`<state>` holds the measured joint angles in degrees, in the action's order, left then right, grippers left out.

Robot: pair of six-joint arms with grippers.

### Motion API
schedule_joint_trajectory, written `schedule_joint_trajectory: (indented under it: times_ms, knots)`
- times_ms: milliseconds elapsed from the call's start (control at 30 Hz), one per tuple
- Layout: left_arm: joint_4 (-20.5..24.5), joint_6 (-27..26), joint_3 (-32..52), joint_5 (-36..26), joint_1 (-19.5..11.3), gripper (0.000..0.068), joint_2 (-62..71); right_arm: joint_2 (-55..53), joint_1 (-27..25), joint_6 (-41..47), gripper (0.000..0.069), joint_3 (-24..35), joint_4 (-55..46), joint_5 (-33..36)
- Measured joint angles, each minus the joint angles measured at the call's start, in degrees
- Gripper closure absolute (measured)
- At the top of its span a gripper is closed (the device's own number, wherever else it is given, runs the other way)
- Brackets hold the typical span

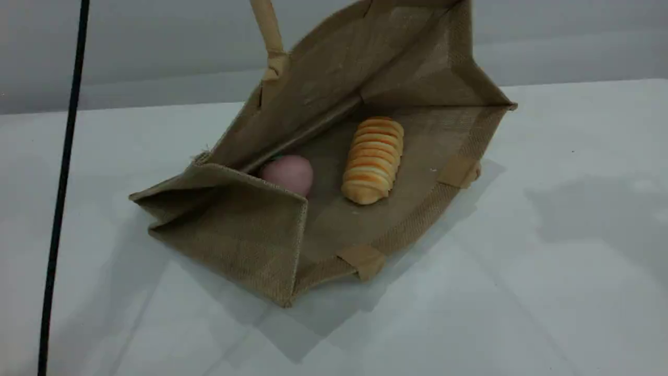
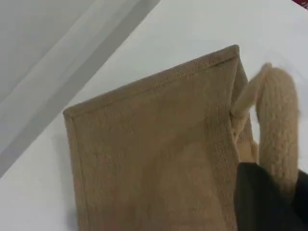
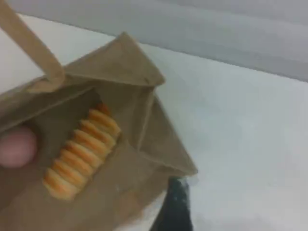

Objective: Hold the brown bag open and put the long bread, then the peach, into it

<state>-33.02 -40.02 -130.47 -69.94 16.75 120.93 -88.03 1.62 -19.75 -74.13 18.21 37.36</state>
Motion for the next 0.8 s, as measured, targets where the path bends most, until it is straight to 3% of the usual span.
schedule_joint_trajectory:
  times_ms: [133,233,433,533,700,800]
  knots:
    - [0.0,0.0,0.0,0.0,0.0,0.0583,0.0,0.05,0.0,-0.19,0.0109,0.0,-0.12,-0.04]
    - [-0.22,0.0,0.0,0.0,0.0,0.0528,0.0,0.05,0.0,-0.19,0.0109,0.0,-0.12,-0.06]
    - [0.26,0.0,0.0,0.24,0.0,0.0256,0.0,0.05,0.0,0.21,0.011,-0.81,-0.18,2.41]
    - [0.4,1.66,0.0,0.13,0.0,0.0167,-0.27,0.21,0.0,1.71,0.011,-3.23,-0.23,6.07]
    - [6.94,9.81,0.0,-0.09,0.0,0.0135,-3.39,3.13,0.0,4.82,0.011,-9.61,-0.42,14.07]
    - [14.03,15.59,0.0,-0.11,0.0,0.0134,-6.78,6.09,0.0,6.49,0.011,-13.31,-0.47,18.58]
